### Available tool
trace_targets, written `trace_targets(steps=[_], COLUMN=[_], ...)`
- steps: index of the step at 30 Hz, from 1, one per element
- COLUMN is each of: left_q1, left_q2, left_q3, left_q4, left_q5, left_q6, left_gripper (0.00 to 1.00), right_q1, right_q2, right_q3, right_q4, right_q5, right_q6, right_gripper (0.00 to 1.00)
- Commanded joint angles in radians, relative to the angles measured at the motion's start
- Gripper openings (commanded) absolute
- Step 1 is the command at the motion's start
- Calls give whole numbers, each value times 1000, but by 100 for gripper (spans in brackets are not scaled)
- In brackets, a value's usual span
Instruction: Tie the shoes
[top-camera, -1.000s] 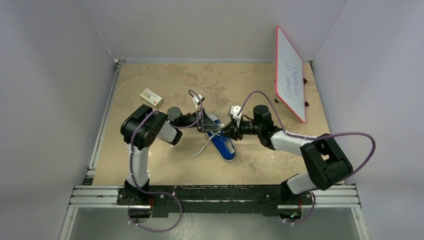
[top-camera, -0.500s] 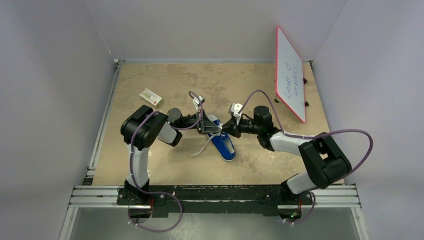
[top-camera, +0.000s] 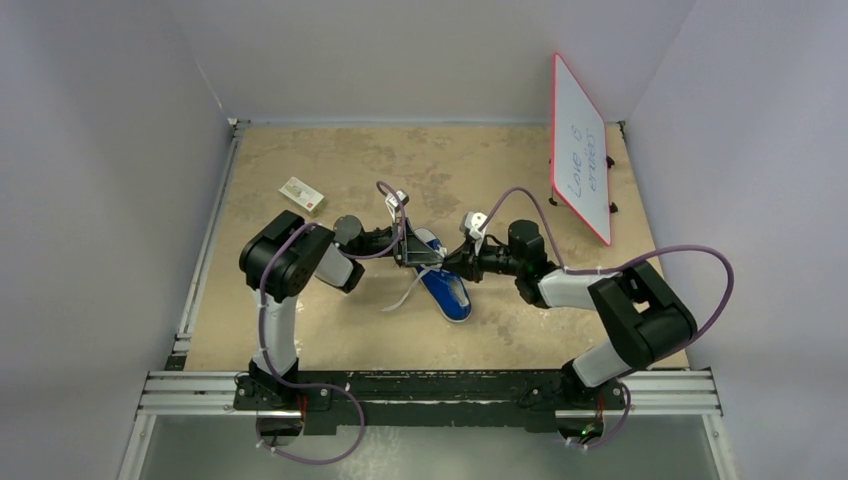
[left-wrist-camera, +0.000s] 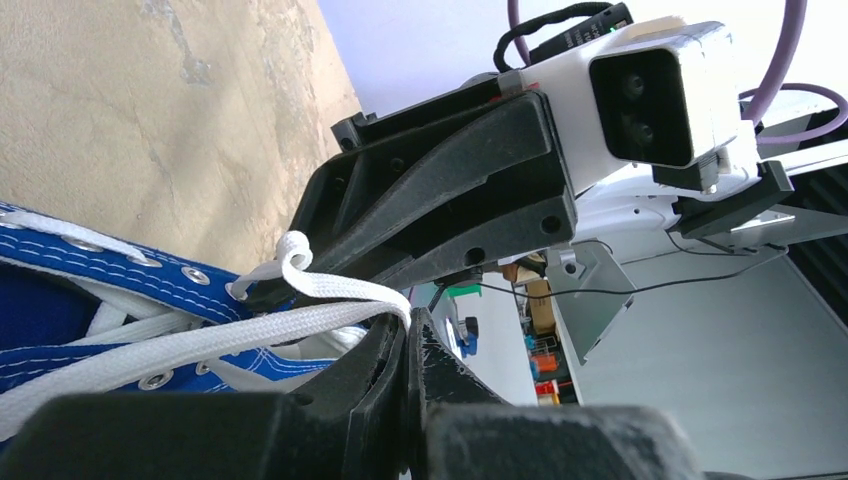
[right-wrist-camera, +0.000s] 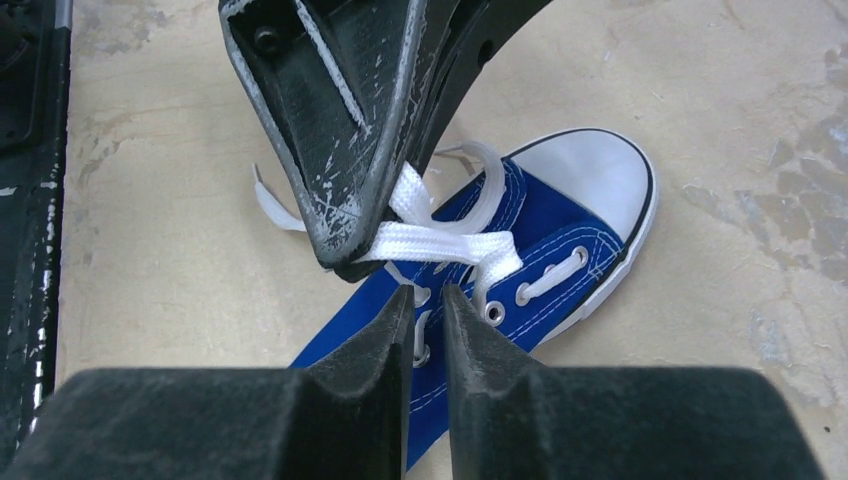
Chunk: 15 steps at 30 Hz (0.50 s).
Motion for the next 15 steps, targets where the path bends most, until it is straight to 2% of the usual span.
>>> trace_targets(steps=[1,10,15], left_q1=[-5,-7,-8], left_q2=[-51,-58,-58], left_q3=[13,13,18], left_q4=[220,221,220], left_q5=[-14,-13,-13], left_q6=[-2,-13,-14], left_gripper=[1,1,1], right_q1=[4,8,25], right_q2=[-19,69,79], right_q3=[-13,18,23], right_q4=[96,258,266], right_q5=[20,3,13], right_q6=[24,132,129], right_gripper=[21,28,36])
